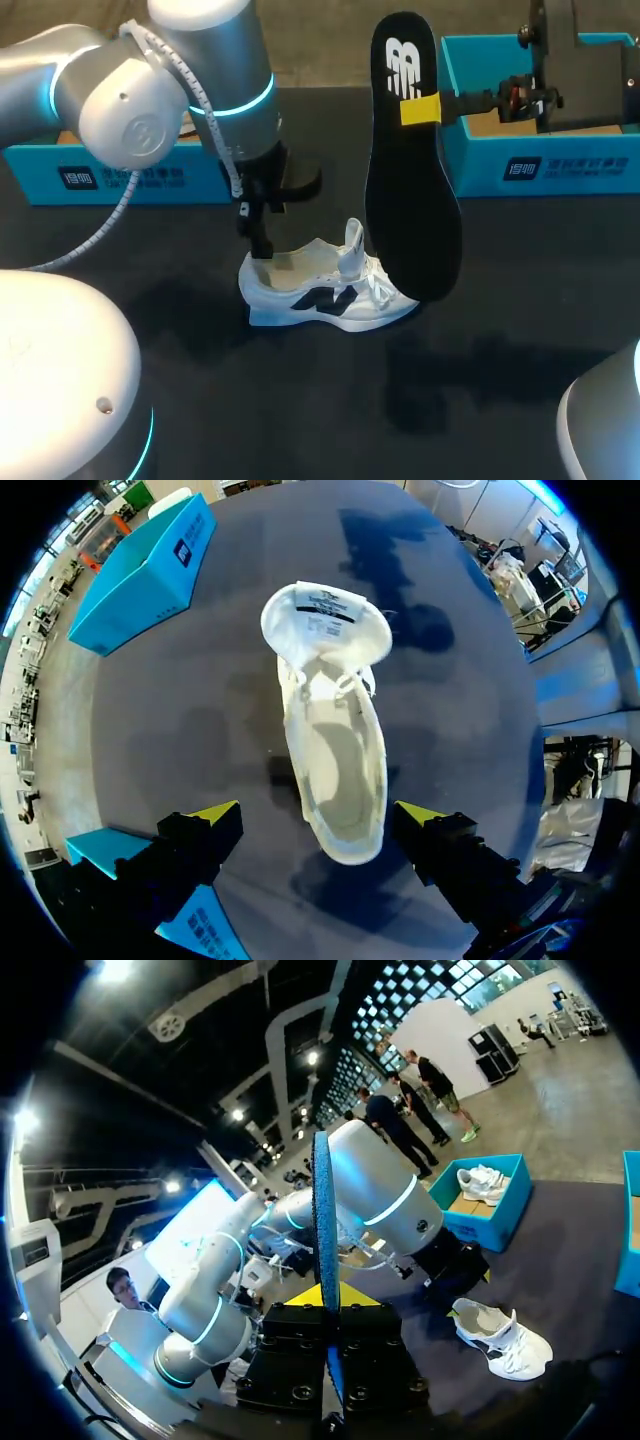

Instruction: Take the shoe out of the shoebox, open the shoe tongue, remove and reinsert the insole, then place the shoe into the shoebox

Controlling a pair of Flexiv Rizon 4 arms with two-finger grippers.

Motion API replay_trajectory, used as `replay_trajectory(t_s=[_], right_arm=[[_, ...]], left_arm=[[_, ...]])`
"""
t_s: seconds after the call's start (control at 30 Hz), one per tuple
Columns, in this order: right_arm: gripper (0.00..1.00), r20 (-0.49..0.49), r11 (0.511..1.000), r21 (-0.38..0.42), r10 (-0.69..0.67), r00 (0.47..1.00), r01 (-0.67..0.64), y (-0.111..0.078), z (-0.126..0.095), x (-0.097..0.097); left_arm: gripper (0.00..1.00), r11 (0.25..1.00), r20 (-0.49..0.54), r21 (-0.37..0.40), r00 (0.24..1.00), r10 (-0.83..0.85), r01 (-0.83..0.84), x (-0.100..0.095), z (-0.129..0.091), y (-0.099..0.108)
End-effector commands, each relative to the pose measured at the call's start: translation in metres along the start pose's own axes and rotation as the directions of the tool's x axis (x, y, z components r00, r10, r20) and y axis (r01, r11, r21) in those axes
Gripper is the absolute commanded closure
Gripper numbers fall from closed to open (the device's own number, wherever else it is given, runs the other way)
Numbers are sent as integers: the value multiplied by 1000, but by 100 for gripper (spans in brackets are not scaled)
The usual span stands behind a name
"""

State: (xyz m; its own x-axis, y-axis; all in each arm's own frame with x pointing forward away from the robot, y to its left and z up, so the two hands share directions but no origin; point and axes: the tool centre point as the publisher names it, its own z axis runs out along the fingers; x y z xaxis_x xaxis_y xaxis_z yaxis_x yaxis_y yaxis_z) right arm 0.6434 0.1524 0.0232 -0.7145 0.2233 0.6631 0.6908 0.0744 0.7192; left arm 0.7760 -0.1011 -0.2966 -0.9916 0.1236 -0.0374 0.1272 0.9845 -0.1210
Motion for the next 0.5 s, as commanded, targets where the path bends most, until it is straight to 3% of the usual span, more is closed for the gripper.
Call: replay_trajectory(t_s=[0.03,0.5], right_arm=[[100,-1,1000,1,0,1000,0,1,3,-1],[100,-1,1000,1,0,1000,0,1,3,-1]], left_arm=[[0,1000,-36,14,999,-8,8,-15,20,-16],[0,998,-62,33,997,-46,48,-23,65,-35]])
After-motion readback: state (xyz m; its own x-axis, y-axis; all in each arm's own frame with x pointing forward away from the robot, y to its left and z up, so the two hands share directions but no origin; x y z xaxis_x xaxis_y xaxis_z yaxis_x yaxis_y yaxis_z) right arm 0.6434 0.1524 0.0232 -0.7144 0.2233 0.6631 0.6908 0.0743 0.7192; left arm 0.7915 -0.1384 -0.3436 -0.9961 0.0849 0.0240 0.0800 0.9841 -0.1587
